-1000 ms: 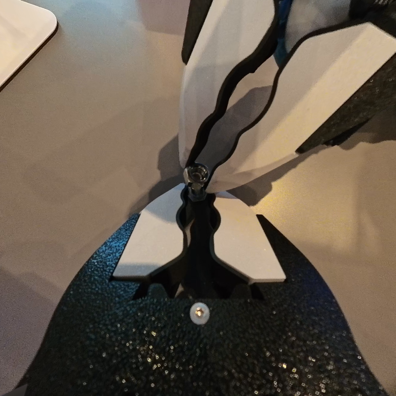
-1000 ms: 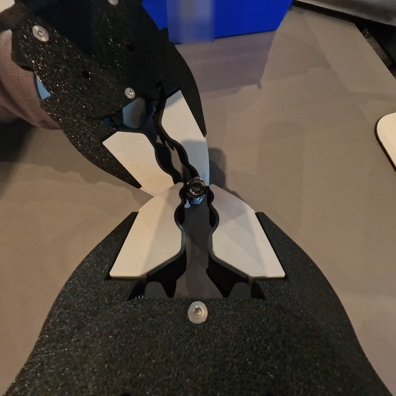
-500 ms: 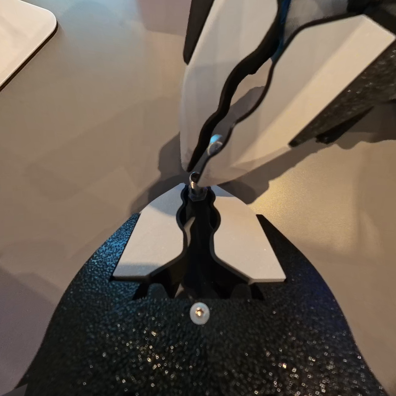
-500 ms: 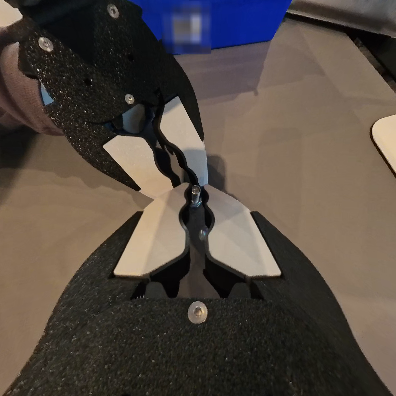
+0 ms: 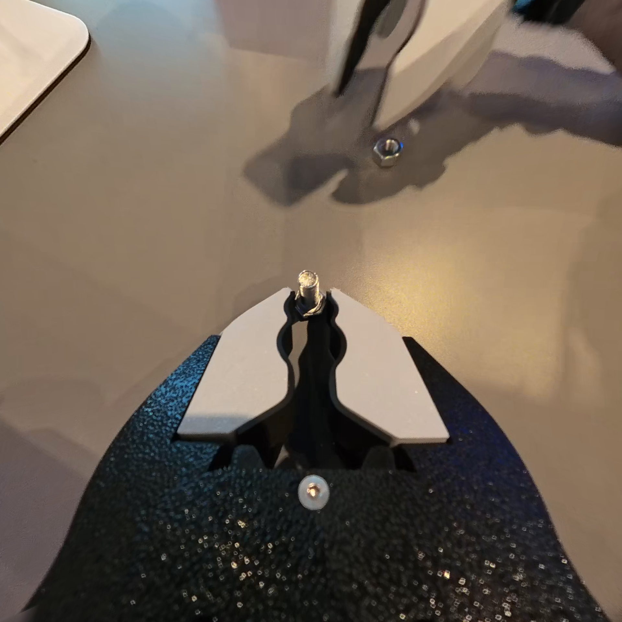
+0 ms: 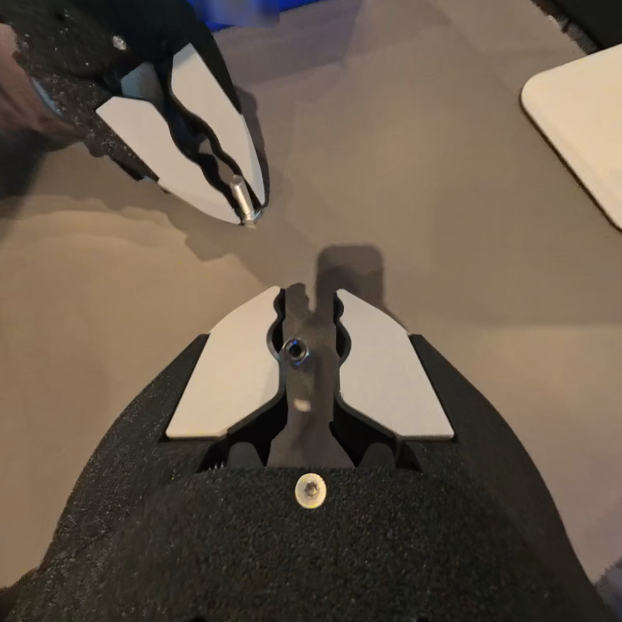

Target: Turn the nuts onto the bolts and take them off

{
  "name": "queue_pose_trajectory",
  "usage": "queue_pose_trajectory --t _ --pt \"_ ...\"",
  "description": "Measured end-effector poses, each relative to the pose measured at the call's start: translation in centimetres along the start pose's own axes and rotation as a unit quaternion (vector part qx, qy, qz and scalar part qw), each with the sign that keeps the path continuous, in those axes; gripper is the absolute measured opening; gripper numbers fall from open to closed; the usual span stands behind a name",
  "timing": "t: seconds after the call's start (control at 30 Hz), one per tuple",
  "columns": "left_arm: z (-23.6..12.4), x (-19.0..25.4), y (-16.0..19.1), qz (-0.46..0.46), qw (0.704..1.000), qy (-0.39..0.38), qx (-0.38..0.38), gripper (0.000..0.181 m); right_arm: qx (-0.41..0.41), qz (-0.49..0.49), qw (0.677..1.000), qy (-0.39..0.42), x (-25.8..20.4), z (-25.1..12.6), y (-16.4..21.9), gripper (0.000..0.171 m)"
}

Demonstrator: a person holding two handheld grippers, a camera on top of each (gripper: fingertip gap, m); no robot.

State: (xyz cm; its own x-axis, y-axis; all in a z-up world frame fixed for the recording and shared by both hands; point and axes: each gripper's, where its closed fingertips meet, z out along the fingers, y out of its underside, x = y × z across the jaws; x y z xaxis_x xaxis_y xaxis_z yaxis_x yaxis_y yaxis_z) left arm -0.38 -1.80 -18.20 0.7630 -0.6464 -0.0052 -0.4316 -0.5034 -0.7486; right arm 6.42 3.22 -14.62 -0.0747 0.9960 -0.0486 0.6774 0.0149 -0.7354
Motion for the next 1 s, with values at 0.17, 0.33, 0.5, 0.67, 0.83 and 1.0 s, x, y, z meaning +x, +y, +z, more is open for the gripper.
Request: queue_pose_trajectory --t 0.17,0.33,0.5,0.67,0.83,1.0 --pt "0.0 0.0 0.0 0.000 1.000 0.000 0.000 0.017 -0.054 0.045 0.995 -0.073 -1.0 -1.0 3.3 0.031" --pt "0.0 0.0 0.0 0.000 1.000 0.000 0.000 0.017 -0.114 0.010 0.993 -0.037 -0.4 -0.1 5.3 0.034" --pt "0.0 0.0 0.0 0.000 1.000 0.000 0.000 0.017 -0.114 -0.021 0.993 -0.025 -0.5 0.3 5.1 0.027" --pt "0.0 0.0 0.0 0.000 1.000 0.000 0.000 0.017 -0.101 -0.035 0.994 -0.017 -0.5 0.5 4.3 0.017" --pt "0.0 0.0 0.0 0.000 1.000 0.001 0.000 0.017 -0.001 -0.096 0.995 -0.035 -2.5 1.2 -1.8 0.017" --pt "0.0 0.0 0.0 0.001 1.000 0.002 0.001 0.016 -0.043 -0.161 0.983 -0.074 -4.6 3.5 -4.5 0.017"
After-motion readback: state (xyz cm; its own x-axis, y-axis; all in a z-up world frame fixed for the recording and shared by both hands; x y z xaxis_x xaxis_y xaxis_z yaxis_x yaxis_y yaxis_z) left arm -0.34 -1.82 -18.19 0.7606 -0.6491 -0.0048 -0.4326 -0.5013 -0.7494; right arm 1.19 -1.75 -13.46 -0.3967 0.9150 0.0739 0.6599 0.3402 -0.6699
